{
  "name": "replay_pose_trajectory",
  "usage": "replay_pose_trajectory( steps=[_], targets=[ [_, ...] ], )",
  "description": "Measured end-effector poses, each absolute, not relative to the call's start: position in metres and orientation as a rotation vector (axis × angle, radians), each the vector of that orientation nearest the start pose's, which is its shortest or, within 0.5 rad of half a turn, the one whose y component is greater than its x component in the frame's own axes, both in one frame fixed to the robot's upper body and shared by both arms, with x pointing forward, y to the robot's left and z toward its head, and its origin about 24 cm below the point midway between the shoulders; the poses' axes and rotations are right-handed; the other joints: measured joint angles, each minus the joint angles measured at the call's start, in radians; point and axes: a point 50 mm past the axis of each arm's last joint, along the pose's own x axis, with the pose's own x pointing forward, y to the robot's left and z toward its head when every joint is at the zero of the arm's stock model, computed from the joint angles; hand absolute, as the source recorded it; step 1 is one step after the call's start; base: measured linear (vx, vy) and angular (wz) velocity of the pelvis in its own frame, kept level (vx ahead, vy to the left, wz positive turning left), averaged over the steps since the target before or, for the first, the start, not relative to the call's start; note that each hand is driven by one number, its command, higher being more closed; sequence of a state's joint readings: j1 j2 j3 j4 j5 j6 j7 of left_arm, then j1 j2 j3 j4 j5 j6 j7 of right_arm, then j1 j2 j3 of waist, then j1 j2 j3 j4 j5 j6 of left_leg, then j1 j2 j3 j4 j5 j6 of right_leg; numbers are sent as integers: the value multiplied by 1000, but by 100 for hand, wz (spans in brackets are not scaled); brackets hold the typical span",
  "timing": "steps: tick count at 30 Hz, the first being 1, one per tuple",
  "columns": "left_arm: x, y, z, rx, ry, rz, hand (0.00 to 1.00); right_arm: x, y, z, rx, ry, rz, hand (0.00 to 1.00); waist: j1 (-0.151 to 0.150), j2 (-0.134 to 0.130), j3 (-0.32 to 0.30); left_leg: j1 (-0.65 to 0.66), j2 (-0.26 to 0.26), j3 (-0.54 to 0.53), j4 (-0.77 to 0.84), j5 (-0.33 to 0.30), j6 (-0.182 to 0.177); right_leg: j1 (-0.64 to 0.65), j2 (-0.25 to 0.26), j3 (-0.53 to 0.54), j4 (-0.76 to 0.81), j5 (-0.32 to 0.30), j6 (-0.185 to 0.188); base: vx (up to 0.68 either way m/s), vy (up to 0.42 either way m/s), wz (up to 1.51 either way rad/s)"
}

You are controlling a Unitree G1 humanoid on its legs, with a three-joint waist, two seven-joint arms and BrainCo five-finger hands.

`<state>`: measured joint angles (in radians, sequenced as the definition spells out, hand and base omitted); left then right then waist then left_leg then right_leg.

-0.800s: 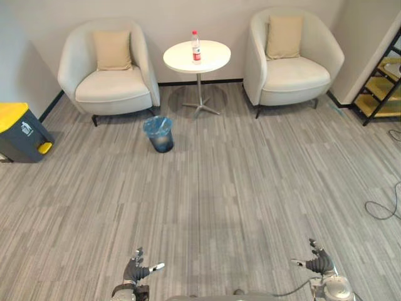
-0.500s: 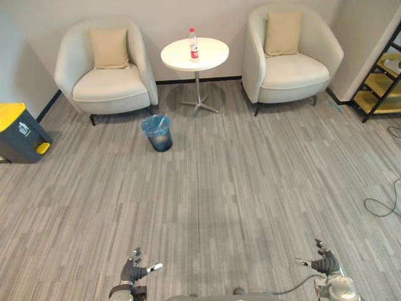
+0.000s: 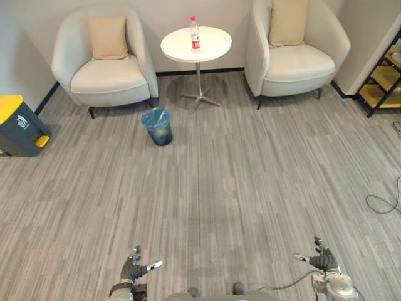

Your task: Gather rubbish on tea table into small bin, then transfer packed bag to large trash can.

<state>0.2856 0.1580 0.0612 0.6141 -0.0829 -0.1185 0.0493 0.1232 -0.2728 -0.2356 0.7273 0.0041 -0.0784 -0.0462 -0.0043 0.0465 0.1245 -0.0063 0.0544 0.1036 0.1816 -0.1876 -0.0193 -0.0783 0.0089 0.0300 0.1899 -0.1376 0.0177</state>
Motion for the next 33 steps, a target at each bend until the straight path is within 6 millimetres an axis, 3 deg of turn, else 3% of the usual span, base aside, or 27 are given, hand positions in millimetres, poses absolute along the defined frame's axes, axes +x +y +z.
replay_pose_trajectory(
  steps=[2,3,5,7,9,10,11,12,13,14,15,16,17,18,19,21,24,25,26,27,28,29,30,31,32,33],
  targets=[
    [115,227,-112,64,722,255,0,142,-285,-100,-194,737,-383,0,-6,-24,17,-25,-18,11,82,-72,16,-88,-28,-1,217,-102,57,41,23,-14],
    [116,227,-111,63,715,258,0,143,-283,-101,-190,739,-379,0,-5,-18,17,-23,-19,14,93,-83,21,-108,-31,-7,277,-105,61,116,22,-13],
    [122,230,-106,77,687,272,0,144,-270,-106,-173,749,-346,0,-11,-30,38,24,-19,15,101,-120,45,-231,-68,-82,527,-120,78,187,16,-8],
    [125,232,-104,76,676,281,0,145,-265,-107,-173,754,-323,0,-12,-34,49,68,-11,23,89,-151,42,-297,-92,-146,510,-134,53,339,-5,-7],
    [132,230,-102,70,655,287,0,147,-265,-106,-173,745,-323,0,-15,-35,58,116,16,22,60,-172,24,-353,-90,-192,387,-103,42,448,-58,16],
    [139,230,-100,65,637,287,0,151,-265,-105,-174,735,-323,0,-28,-35,68,151,34,5,31,-181,9,-390,-89,-206,273,-32,41,549,-145,54],
    [144,227,-99,57,627,282,0,152,-267,-103,-182,728,-325,0,-46,-18,75,190,63,-22,-2,-184,-3,-401,-78,-220,204,87,36,689,-184,62],
    [144,226,-99,55,629,281,0,152,-268,-102,-186,728,-327,0,-52,-11,73,206,75,-34,-17,-182,-8,-396,-67,-218,197,146,33,651,-196,49],
    [150,221,-99,51,619,265,0,154,-271,-100,-196,720,-331,0,-52,-2,75,212,105,-75,7,-175,-18,-408,-50,-221,275,105,-29,644,-232,25],
    [153,218,-99,49,614,254,0,160,-271,-97,-195,701,-331,0,-47,8,80,181,116,-104,99,-146,-63,-415,-55,-238,359,33,-55,630,-248,15],
    [154,217,-99,45,613,253,0,162,-271,-96,-193,696,-330,0,-50,14,83,156,119,-112,181,-125,-78,-399,-51,-248,379,2,-63,638,-264,20],
    [156,215,-99,37,614,251,0,164,-270,-96,-185,691,-329,0,-54,28,91,95,128,-130,354,-62,-83,-347,-40,-259,370,-41,-70,533,-206,20],
    [156,213,-100,31,615,250,0,165,-267,-96,-181,689,-317,0,-50,42,100,24,151,-133,548,69,-79,-273,-19,-272,329,-64,-81,798,-284,12],
    [155,212,-101,29,619,250,0,170,-260,-96,-174,680,-294,0,-32,48,113,-94,198,-119,852,59,-59,-139,24,-270,241,-72,-93,789,-233,-2],
    [154,213,-101,29,620,252,0,175,-255,-96,-167,670,-282,0,-23,42,122,-156,206,-98,969,34,-27,-50,39,-260,181,-74,-97,775,-210,-12],
    [155,213,-99,28,613,251,0,184,-251,-92,-140,634,-292,0,14,9,137,-272,186,-37,1030,5,17,104,44,-230,49,-77,-101,561,-114,-15],
    [157,212,-97,25,596,250,0,196,-254,-83,-143,593,-301,0,55,-9,147,-453,110,10,801,-27,13,250,33,-196,-89,-81,-99,565,-46,-31],
    [158,212,-96,23,590,254,0,198,-255,-82,-147,590,-301,0,81,-24,156,-489,60,13,605,-18,-2,296,11,-168,-115,-105,-78,607,48,-73],
    [153,211,-98,17,603,260,0,199,-256,-81,-150,587,-301,0,102,-25,156,-500,21,8,373,27,-54,341,-3,-140,-132,-133,-59,621,80,-77],
    [150,211,-99,14,612,263,0,199,-256,-81,-154,587,-301,0,109,-16,151,-490,11,8,255,55,-69,366,-2,-125,-145,-151,-47,654,140,-74],
    [141,210,-103,8,635,272,0,196,-259,-83,-159,597,-305,0,124,12,139,-487,18,3,121,151,-32,416,19,-85,-158,-182,-47,851,247,-57],
    [140,213,-103,14,641,286,0,193,-253,-89,-143,624,-298,0,127,-15,129,-490,-1,24,174,241,18,439,-8,-65,-142,-199,-53,856,259,-38],
    [142,214,-102,13,633,300,0,192,-250,-90,-138,631,-293,0,127,-35,124,-499,-10,37,206,229,38,423,-27,-60,-98,-200,-52,882,253,2],
    [145,213,-101,1,623,308,0,189,-249,-92,-134,641,-295,0,124,-63,117,-506,-30,40,263,172,90,360,-50,-47,71,-203,-44,729,162,29],
    [145,215,-101,5,622,310,0,184,-246,-97,-124,663,-294,0,117,-95,117,-480,-54,40,304,98,102,269,-71,-27,333,-153,49,735,143,32],
    [144,217,-101,10,627,313,0,181,-244,-100,-118,677,-295,0,112,-107,117,-458,-62,36,323,68,107,225,-78,-12,464,-90,159,732,112,38]
  ],
)
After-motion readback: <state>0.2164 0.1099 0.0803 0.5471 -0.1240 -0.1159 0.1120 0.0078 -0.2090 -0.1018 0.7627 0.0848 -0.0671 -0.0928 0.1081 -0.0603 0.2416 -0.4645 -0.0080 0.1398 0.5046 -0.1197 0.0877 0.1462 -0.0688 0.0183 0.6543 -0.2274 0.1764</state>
